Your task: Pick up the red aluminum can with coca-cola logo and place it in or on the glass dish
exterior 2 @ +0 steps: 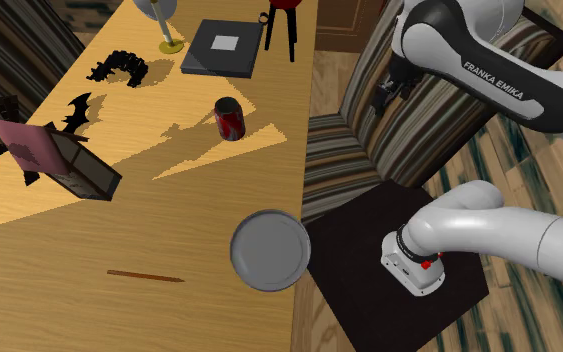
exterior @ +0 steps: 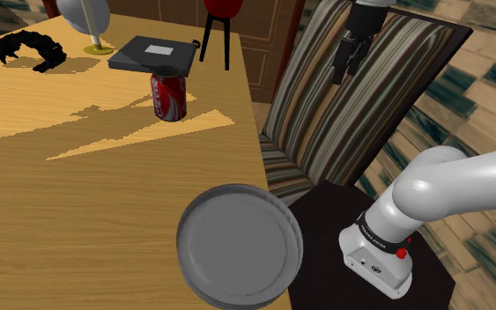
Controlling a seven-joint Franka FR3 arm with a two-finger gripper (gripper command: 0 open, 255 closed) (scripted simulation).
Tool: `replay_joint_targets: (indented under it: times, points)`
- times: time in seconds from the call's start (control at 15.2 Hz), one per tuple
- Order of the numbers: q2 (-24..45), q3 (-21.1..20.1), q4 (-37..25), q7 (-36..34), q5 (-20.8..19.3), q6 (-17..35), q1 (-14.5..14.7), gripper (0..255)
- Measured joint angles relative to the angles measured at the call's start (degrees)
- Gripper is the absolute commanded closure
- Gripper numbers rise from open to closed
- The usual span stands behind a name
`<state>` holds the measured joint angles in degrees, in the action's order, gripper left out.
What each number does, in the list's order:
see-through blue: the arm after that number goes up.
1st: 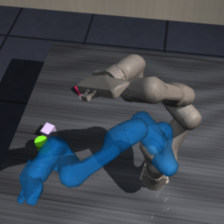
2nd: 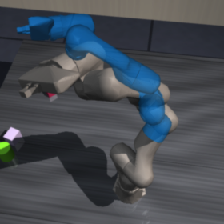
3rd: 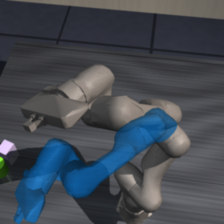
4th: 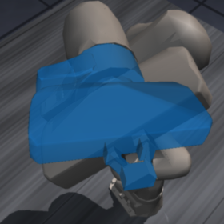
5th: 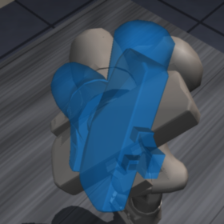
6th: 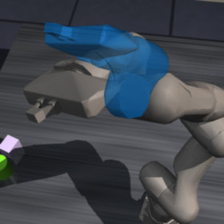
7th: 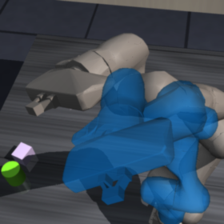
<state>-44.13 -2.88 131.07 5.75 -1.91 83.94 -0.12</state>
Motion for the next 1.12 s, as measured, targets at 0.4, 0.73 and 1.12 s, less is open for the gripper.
replay_joint_targets:
  times: [0.4,0.73,1.12]
  points:
    - [4.64,-4.50,-3.20,-6.26,3.37,1.70,0.68,0]
    - [10.31,-10.23,-6.42,-14.41,6.77,4.79,1.36,0]
    - [20.16,-16.78,-13.83,-24.13,8.28,8.22,1.48,0]
